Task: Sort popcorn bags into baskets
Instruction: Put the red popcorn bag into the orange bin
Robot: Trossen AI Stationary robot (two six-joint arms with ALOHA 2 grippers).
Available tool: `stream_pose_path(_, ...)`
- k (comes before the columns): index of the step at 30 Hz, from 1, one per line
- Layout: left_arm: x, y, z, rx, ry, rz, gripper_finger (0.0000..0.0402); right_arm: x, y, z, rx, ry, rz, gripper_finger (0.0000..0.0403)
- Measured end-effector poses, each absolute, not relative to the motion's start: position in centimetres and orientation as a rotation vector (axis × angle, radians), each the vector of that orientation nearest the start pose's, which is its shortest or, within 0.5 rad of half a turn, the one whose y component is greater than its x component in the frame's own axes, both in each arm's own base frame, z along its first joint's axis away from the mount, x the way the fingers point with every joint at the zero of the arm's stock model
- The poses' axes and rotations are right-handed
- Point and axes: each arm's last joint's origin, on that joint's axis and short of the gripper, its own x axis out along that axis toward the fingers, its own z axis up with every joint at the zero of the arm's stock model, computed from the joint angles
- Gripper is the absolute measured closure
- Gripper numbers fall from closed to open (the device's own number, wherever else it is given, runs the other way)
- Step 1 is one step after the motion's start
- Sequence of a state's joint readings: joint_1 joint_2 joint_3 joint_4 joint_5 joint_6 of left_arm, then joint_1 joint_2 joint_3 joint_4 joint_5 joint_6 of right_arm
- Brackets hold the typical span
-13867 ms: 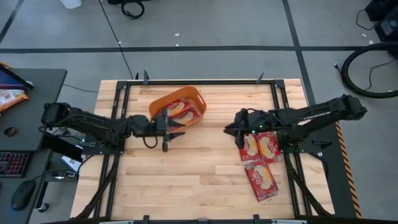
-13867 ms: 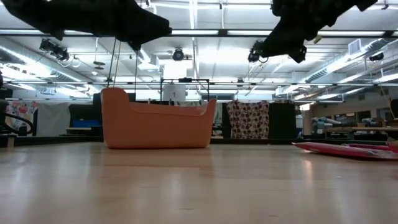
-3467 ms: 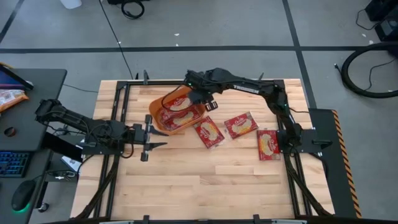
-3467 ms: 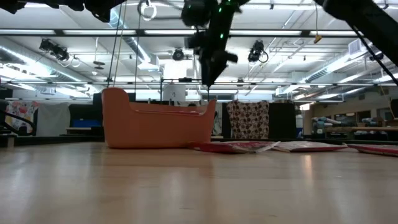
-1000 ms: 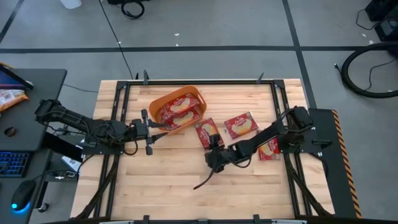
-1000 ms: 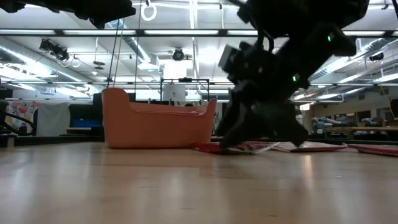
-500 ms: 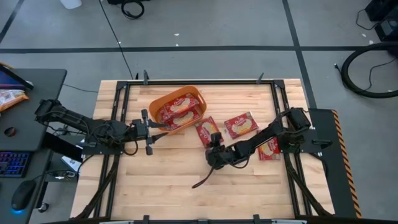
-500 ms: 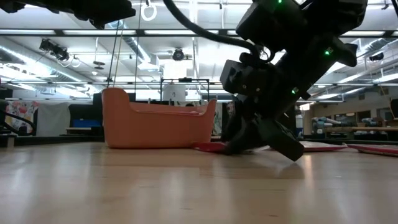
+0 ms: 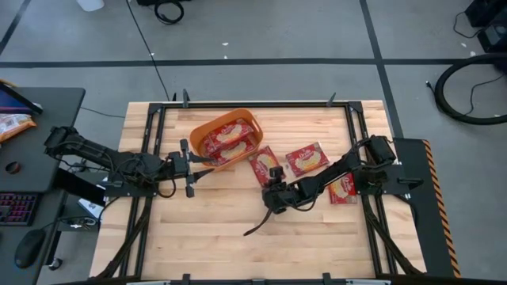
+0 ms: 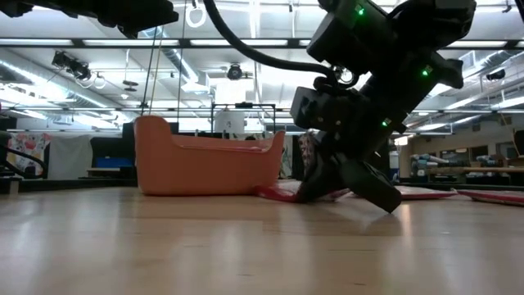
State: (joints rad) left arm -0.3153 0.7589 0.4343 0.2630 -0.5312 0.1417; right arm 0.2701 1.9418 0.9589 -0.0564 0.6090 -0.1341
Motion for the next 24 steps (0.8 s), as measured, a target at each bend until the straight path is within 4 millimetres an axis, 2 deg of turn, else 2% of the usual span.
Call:
stream_pose_path(2,16.8,-3.9,25.8,0.166,0.071,0.211,0.0260,33.9,7.8,10.0,-0.572,0.972,-0.241,0.0392)
stream_pose_path(5,16.8,-4.0,25.8,0.166,0.071,0.211,0.0260,34.0,8.3,10.6,-0.588,0.970,-0.246,0.0388)
stream_pose_path(7,16.8,-4.0,25.8,0.166,0.071,0.211,0.0260,34.3,8.8,11.7,-0.593,0.953,-0.245,0.0389)
stream_pose_path(14,16.8,-4.0,25.8,0.166,0.070,0.211,0.0260,35.3,10.1,18.1,-0.567,0.882,-0.291,0.0393)
stream_pose_path(24,16.8,-4.0,25.8,0.165,0.070,0.211,0.0260,35.4,9.4,28.5,-0.587,0.687,-0.419,0.0397)
